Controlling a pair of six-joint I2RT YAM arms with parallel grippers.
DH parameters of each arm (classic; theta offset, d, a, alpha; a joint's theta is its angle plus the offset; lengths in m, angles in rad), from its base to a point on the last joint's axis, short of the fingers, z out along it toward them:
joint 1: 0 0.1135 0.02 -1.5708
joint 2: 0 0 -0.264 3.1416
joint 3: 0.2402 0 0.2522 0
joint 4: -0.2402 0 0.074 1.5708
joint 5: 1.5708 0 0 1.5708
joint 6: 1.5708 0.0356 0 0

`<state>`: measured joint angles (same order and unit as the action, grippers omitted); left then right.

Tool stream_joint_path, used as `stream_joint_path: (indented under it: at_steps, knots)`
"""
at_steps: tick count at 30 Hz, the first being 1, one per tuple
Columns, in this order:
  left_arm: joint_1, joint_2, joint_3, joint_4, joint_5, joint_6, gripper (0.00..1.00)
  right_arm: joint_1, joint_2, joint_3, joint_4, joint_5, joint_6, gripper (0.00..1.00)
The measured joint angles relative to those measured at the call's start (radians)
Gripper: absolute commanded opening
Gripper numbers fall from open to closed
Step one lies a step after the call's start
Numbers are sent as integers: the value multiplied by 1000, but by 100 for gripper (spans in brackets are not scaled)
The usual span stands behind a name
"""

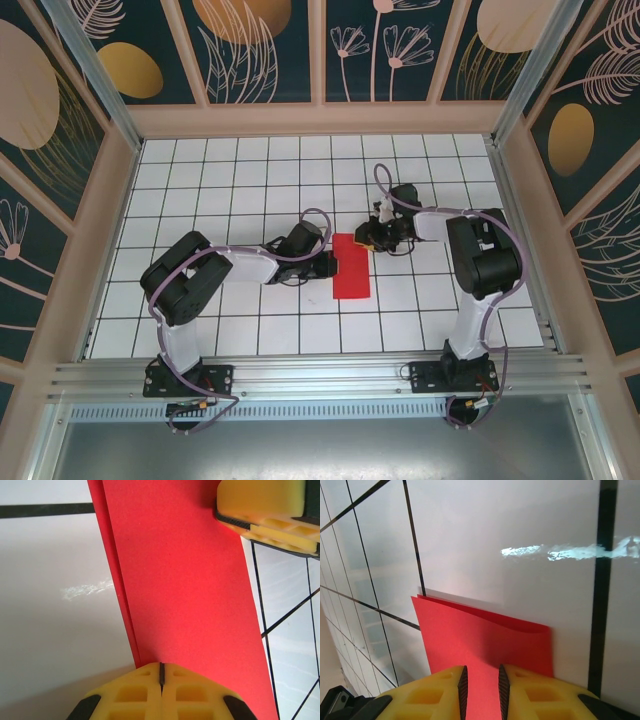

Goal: Fold a paper plane with a square sheet of paper (pick it up from the middle)
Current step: Fold the square sheet of paper in half at the center of the table.

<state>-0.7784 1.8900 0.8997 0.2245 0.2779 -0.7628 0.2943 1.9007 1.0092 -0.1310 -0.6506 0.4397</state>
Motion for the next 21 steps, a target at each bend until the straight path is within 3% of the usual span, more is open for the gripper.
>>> stream_joint_path:
  at_steps: [21]
  knots:
    - [-2, -4, -10, 12, -6, 3, 0, -18, 46, 98, -51, 6, -15, 25]
